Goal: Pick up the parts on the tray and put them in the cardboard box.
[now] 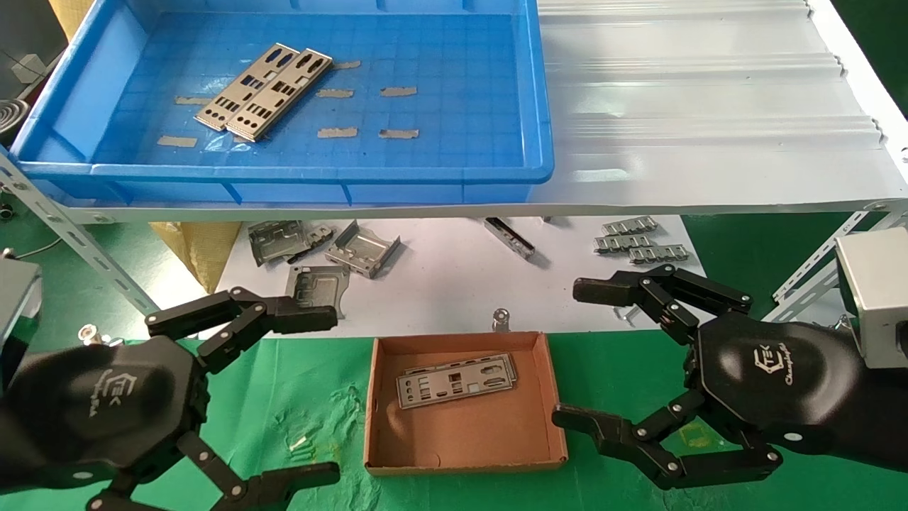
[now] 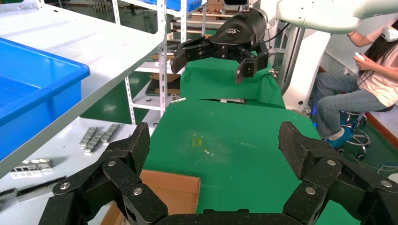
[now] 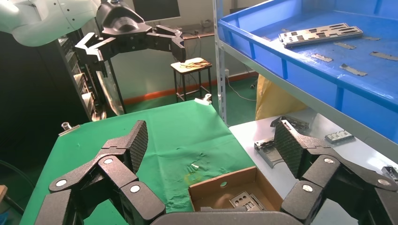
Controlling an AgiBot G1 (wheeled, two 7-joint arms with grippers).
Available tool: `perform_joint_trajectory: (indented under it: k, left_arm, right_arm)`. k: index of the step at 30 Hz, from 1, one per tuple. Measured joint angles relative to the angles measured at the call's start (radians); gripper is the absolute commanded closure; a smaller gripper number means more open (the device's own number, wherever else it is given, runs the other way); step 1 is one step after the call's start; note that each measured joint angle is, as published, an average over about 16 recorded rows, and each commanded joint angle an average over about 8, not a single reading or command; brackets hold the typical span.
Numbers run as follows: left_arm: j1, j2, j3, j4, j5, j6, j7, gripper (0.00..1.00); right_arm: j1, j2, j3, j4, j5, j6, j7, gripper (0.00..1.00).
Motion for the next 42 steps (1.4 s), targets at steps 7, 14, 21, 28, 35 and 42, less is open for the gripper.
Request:
perform_joint_trajectory:
  k: [7,14,21,28,35,42]
  left_arm:
    - [-0.001,0.002,0.001,0.003,0.001,0.0,0.001,0.0]
    - [-0.002,0.003,0.002,0.005,0.002,0.0,0.002,0.0]
    - [-0.003,0.003,0.002,0.006,0.003,0.0,0.002,0.0]
    - [-0.003,0.004,0.003,0.006,0.003,0.0,0.003,0.0]
    - [-0.003,0.004,0.003,0.007,0.003,0.0,0.003,0.0]
    - [-0.003,0.004,0.003,0.007,0.003,0.0,0.003,0.0]
  right_arm:
    - [0.0,0.0,0.0,0.0,0.0,0.0,0.0,0.0]
    - [0.0,0.0,0.0,0.0,0.0,0.0,0.0,0.0]
    - [0.0,0.0,0.0,0.0,0.0,0.0,0.0,0.0]
    - [0.0,0.0,0.0,0.0,0.0,0.0,0.0,0.0]
    - [0.0,0.0,0.0,0.0,0.0,0.0,0.0,0.0]
    - [0.0,0.0,0.0,0.0,0.0,0.0,0.0,0.0]
